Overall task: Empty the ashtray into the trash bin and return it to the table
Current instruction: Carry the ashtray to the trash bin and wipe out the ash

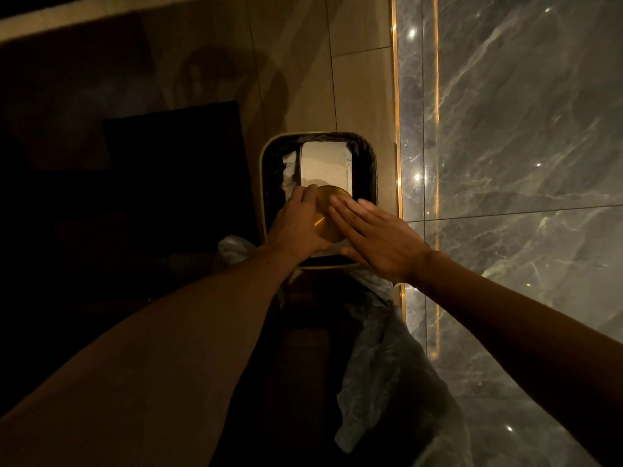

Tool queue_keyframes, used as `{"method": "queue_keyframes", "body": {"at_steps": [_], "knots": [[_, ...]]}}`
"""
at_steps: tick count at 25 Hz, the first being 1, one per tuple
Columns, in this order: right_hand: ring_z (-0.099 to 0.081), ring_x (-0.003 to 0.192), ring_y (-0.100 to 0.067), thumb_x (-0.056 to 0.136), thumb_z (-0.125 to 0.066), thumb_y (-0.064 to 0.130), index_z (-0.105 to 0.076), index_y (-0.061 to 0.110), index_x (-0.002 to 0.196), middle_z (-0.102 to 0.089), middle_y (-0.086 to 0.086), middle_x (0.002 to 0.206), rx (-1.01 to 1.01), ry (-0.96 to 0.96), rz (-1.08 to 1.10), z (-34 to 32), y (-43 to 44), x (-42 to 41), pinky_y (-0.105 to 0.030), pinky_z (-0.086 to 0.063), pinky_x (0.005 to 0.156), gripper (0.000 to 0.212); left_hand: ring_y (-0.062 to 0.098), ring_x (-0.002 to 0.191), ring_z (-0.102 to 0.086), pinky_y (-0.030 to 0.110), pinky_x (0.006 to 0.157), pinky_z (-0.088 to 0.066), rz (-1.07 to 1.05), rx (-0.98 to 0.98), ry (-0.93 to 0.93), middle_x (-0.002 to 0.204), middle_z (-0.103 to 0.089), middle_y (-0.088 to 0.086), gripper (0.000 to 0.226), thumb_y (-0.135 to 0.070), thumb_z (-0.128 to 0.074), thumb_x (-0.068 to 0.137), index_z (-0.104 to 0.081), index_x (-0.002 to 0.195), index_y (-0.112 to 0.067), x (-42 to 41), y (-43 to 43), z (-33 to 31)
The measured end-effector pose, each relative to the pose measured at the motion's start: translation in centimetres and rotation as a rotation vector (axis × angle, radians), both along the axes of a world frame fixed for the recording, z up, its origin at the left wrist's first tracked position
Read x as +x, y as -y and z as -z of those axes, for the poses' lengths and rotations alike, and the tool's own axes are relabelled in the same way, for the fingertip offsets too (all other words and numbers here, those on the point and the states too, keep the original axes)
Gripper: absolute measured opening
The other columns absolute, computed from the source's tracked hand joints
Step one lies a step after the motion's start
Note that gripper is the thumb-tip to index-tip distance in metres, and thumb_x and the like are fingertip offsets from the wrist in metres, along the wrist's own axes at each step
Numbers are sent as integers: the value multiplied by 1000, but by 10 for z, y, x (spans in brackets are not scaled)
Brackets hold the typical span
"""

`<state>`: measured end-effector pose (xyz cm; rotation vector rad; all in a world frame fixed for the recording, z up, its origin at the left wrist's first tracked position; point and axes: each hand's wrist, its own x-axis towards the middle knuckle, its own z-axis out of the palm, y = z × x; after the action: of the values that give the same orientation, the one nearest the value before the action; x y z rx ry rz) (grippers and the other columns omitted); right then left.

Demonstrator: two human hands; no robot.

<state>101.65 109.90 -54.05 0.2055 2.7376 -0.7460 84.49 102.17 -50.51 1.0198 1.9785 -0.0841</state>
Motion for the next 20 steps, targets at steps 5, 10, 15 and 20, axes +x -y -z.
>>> {"method": "queue_keyframes", "body": {"at_steps": [5,10,15,20], "knots": [[-16,148,-30,102,-10,49,-19,2,150,-21,-19,158,1,-5,5,-2,1,-1,-46,-22,120,68,30,131,-44,39,101,-42,-20,14,4,147,-34,8,104,-32,-88,62,-29,145,-12,0,-2,0],[-18,147,-31,101,-4,51,-21,1,150,-22,-20,158,-17,24,43,-1,2,-5,-47,-25,119,72,30,132,-42,40,103,-40,-26,-4,7,148,-34,9,106,-37,-87,62,-28,146,-11,1,-4,0],[-13,149,-30,101,-6,51,-18,3,151,-17,-18,159,-25,26,29,1,2,-6,-46,-21,120,71,31,131,-43,40,102,-41,-3,15,13,147,-34,9,106,-38,-87,61,-29,145,-12,2,-2,0],[-13,148,-30,102,-6,50,-19,2,151,-19,-20,159,11,27,6,1,1,-5,-44,-16,121,70,30,131,-43,40,103,-42,-17,0,13,146,-35,9,107,-39,-87,61,-28,146,-12,2,-4,1]]}}
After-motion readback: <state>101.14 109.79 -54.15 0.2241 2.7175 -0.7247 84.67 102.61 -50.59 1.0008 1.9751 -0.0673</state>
